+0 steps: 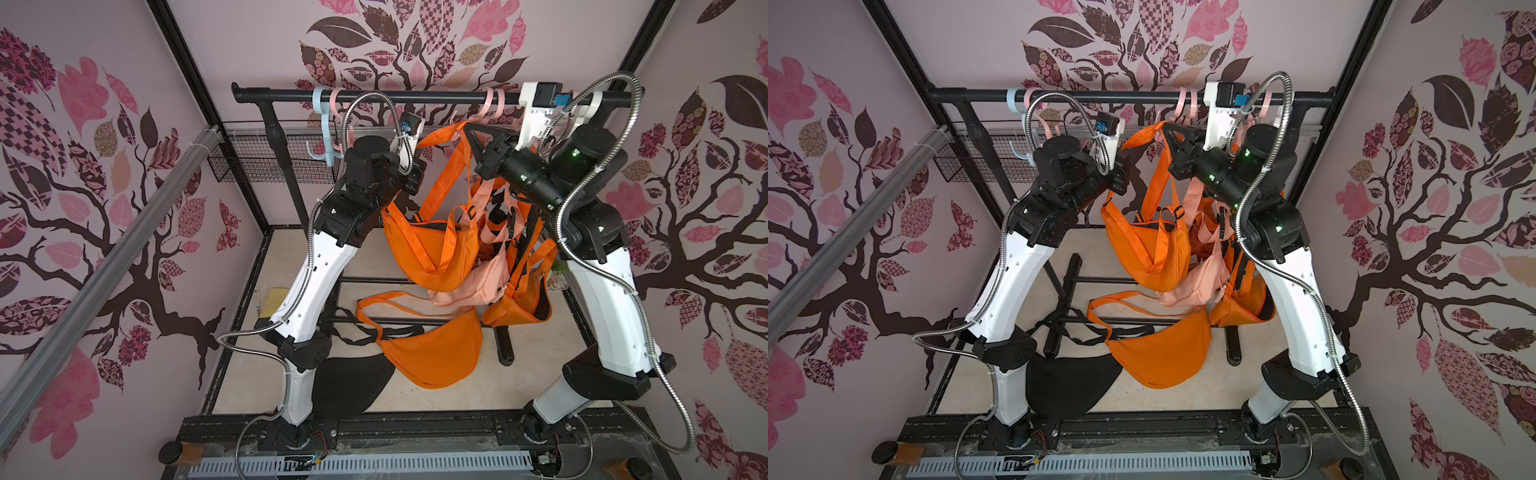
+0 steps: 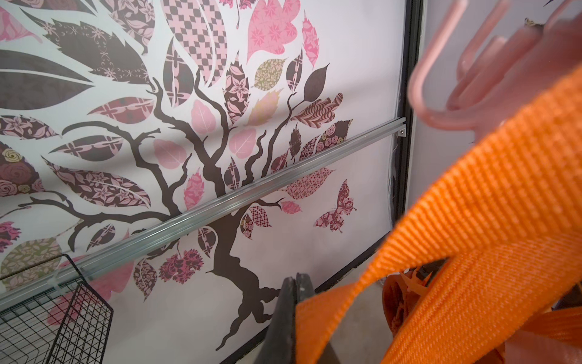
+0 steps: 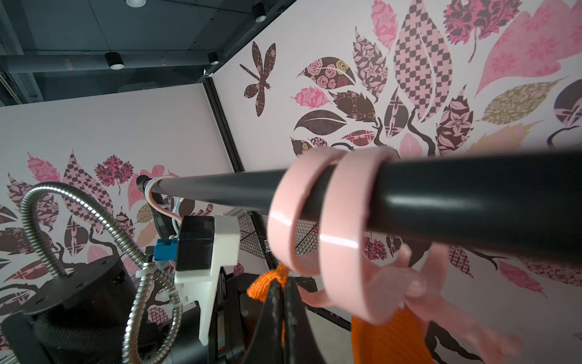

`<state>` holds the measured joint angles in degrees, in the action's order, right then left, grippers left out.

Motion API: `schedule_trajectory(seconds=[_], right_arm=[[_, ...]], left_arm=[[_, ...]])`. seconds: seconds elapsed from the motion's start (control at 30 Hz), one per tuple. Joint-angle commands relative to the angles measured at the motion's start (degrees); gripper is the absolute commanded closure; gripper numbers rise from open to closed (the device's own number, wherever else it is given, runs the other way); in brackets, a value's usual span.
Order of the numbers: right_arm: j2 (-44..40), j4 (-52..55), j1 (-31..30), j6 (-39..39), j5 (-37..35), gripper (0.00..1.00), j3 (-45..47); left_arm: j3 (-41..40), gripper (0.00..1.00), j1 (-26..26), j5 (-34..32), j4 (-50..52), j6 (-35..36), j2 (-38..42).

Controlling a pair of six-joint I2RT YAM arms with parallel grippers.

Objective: Hang the bag on a hook
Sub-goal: Hang the bag on the hook.

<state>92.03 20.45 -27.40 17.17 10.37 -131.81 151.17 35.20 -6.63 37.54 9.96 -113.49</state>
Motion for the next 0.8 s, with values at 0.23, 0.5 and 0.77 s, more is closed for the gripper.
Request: schedule_trajectory(seconds=[0.23, 0.5, 0.77], right_arm=[[-0.2, -3.8, 0.2, 1.6, -2.7, 1.0, -1.1], [-2.0, -5.6, 0.2, 1.5, -6.6, 1.0, 0.0], [0.4, -3.8, 0.2, 2.4, -10.4, 1.0, -3.4]], left_arm=[[1.0, 1.0, -0.8, -1.2, 2.0, 0.6, -1.5], [-0.2, 1.0, -0.9, -2.6, -3.1, -1.9, 1.9], [2.8, 1.0, -2.0, -6.7, -6.4, -3.5, -2.4]])
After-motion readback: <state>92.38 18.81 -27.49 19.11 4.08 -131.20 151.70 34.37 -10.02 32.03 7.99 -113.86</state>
